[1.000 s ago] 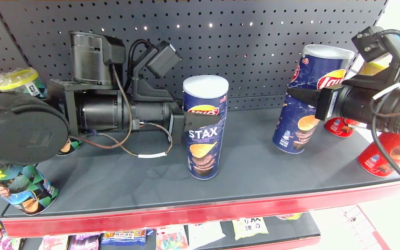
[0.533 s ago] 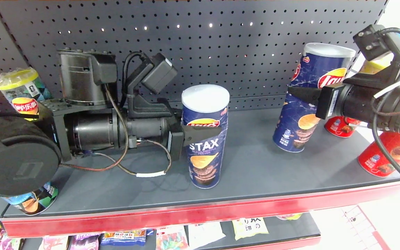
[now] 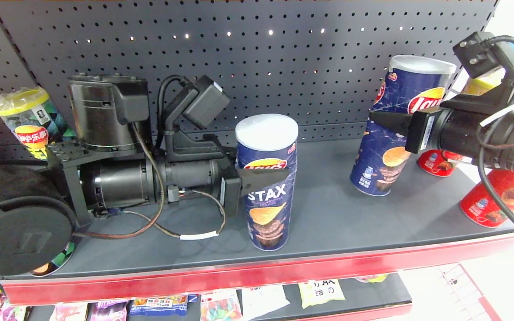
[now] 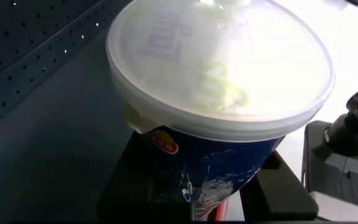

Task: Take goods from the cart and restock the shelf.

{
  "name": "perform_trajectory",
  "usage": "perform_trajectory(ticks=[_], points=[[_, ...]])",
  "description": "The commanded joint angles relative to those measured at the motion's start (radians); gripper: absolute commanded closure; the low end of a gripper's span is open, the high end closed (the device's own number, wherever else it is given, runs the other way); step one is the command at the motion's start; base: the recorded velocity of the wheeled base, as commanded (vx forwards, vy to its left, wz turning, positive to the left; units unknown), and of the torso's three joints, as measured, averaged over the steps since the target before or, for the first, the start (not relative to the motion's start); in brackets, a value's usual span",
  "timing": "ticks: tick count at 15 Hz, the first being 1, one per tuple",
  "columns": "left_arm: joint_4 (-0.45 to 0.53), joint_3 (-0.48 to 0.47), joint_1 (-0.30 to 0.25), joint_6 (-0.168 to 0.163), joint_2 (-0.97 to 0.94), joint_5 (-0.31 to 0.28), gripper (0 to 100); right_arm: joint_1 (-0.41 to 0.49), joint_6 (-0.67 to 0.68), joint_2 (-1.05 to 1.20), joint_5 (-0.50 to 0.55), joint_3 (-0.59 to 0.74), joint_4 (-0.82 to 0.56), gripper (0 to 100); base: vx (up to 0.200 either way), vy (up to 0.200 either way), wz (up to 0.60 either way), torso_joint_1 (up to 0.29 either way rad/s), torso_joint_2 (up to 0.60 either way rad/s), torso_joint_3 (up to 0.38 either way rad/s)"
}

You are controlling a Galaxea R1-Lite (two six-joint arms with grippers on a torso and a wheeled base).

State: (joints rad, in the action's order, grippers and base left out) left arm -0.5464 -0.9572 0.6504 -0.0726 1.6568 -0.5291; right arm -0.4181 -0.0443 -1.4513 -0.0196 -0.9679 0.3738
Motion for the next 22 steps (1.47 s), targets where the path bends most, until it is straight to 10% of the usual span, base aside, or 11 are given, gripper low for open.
perform_trajectory(ticks=[1, 21, 22], points=[[-0.012, 0.008, 0.018, 0.010, 0.000, 0.012, 100, -0.001, 0.000, -0.001, 0.000, 0.000, 0.000, 100, 0.000, 0.000, 0.00, 0.000, 0.00, 0.000], [-0.040, 0.071, 0.043, -0.003, -0.015, 0.000, 100, -0.001, 0.000, 0.002, 0.000, 0.000, 0.000, 100, 0.000, 0.000, 0.00, 0.000, 0.00, 0.000], [-0.040, 0.071, 0.041, -0.003, -0.015, -0.003, 0, -0.001, 0.000, 0.002, 0.000, 0.000, 0.000, 100, 0.000, 0.000, 0.00, 0.000, 0.00, 0.000]])
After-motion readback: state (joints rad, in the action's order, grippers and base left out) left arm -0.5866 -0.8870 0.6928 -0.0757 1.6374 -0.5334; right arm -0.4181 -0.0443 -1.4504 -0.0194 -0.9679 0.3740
